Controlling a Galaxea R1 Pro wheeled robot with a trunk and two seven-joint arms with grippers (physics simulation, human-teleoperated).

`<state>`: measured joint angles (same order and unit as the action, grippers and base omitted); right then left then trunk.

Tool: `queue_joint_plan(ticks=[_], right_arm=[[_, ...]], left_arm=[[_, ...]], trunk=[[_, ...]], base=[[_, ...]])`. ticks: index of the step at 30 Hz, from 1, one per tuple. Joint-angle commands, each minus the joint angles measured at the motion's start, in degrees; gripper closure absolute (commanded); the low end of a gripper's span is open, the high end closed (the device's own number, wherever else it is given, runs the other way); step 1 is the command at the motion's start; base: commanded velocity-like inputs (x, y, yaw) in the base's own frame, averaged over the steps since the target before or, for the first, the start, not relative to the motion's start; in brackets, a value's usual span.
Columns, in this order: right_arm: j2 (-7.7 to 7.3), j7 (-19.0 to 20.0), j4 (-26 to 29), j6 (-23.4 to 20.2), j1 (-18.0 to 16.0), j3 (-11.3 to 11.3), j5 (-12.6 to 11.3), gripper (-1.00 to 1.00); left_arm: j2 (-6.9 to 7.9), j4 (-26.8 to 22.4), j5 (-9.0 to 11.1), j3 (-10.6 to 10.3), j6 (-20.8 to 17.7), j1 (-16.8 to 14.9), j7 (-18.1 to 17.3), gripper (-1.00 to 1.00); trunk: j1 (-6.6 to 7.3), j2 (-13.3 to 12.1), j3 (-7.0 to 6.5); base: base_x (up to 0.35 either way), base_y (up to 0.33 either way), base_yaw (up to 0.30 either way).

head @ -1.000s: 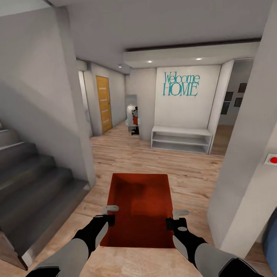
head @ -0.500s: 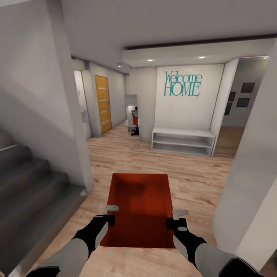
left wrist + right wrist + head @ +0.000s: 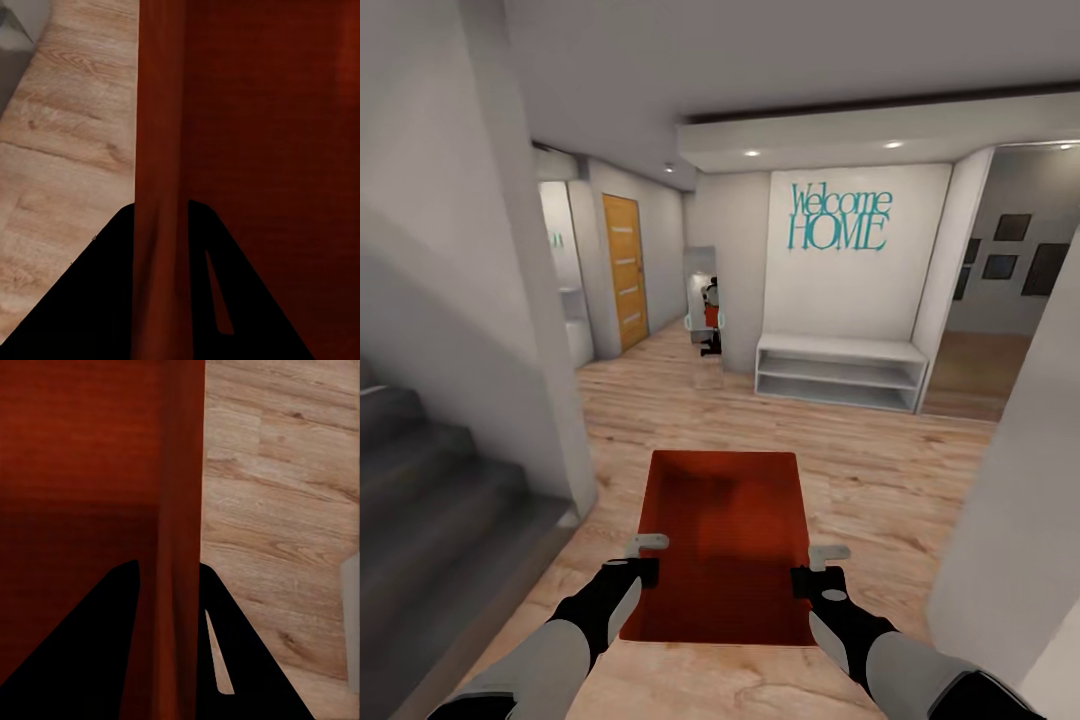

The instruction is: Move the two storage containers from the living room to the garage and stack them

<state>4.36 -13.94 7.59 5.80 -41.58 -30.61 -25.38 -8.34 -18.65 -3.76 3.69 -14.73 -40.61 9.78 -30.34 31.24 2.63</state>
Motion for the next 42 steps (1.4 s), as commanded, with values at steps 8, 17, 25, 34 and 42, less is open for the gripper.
queue_joint_plan(ticks=[8,17,25,34,42], right_arm=[[0.04,-4.4,0.8,1.1,-0.1,0.3,0.2,1.0],[0.04,-4.4,0.8,1.1,-0.1,0.3,0.2,1.0],[0.04,-4.4,0.8,1.1,-0.1,0.3,0.2,1.0],[0.04,-4.4,0.8,1.1,-0.1,0.3,0.2,1.0],[0.04,-4.4,0.8,1.1,-0.1,0.3,0.2,1.0]], left_arm=[[-0.28,0.1,-0.4,1.0,-0.4,0.0,0.2,1.0],[-0.28,0.2,-0.4,1.0,-0.4,0.0,0.2,1.0],[-0.28,0.1,-0.4,1.0,-0.4,0.0,0.2,1.0],[-0.28,0.2,-0.4,1.0,-0.4,0.0,0.2,1.0],[-0.28,0.1,-0.4,1.0,-0.4,0.0,0.2,1.0]], trunk=[[-0.06,0.1,0.12],[-0.06,0.1,0.12],[-0.06,0.1,0.12],[-0.06,0.1,0.12],[-0.06,0.1,0.12]], base=[[0.323,0.0,0.0],[0.323,0.0,0.0],[0.323,0.0,0.0],[0.323,0.0,0.0],[0.323,0.0,0.0]])
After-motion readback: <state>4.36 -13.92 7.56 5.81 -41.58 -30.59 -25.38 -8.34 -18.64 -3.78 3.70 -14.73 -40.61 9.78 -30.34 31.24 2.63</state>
